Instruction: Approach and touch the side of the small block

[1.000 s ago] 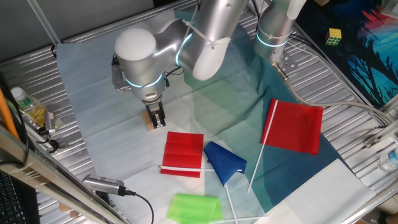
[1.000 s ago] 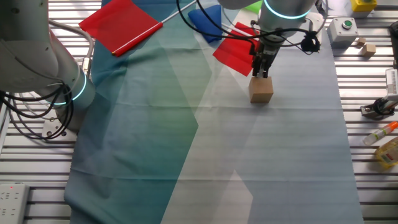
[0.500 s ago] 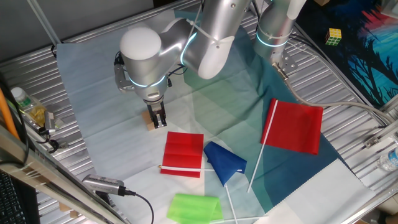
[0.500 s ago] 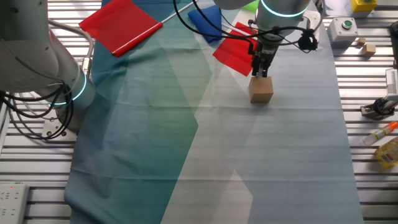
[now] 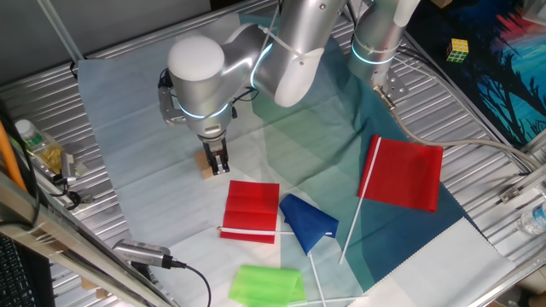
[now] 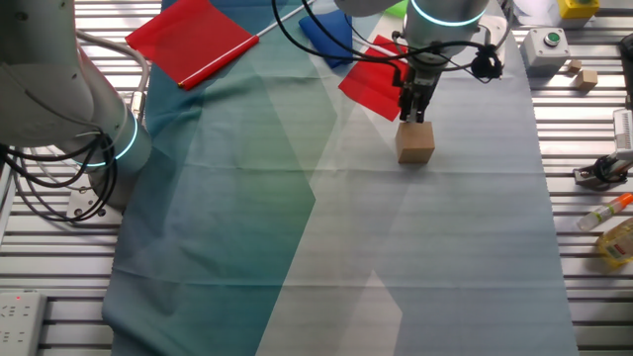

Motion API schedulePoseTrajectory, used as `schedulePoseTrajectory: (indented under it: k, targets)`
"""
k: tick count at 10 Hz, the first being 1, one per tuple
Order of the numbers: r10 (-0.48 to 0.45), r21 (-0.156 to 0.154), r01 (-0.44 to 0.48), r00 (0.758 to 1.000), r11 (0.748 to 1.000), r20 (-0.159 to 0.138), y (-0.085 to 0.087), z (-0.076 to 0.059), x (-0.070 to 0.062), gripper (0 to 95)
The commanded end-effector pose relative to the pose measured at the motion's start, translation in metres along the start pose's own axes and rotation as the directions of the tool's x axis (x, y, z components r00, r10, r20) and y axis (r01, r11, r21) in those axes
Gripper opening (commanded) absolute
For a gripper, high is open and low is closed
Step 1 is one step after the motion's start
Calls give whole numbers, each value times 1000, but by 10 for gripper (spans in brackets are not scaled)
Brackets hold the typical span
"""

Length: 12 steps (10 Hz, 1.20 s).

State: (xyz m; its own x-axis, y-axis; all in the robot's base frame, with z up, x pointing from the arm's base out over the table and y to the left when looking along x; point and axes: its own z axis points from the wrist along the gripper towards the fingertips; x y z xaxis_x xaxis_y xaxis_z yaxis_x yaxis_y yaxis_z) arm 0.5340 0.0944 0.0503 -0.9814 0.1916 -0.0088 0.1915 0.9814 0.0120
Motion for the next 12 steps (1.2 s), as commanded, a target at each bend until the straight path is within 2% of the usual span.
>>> schedulePoseTrajectory:
  k: [1,8,11,12]
  targets:
    - [-1,-2,1,1000,1000,-3,0,-1,0,0]
    - [3,-2,-3,1000,1000,-6,0,-1,1,0]
    - [19,0,-19,1000,1000,-10,6,-4,13,0]
    - [2,-1,-2,1000,1000,-7,1,-2,24,0]
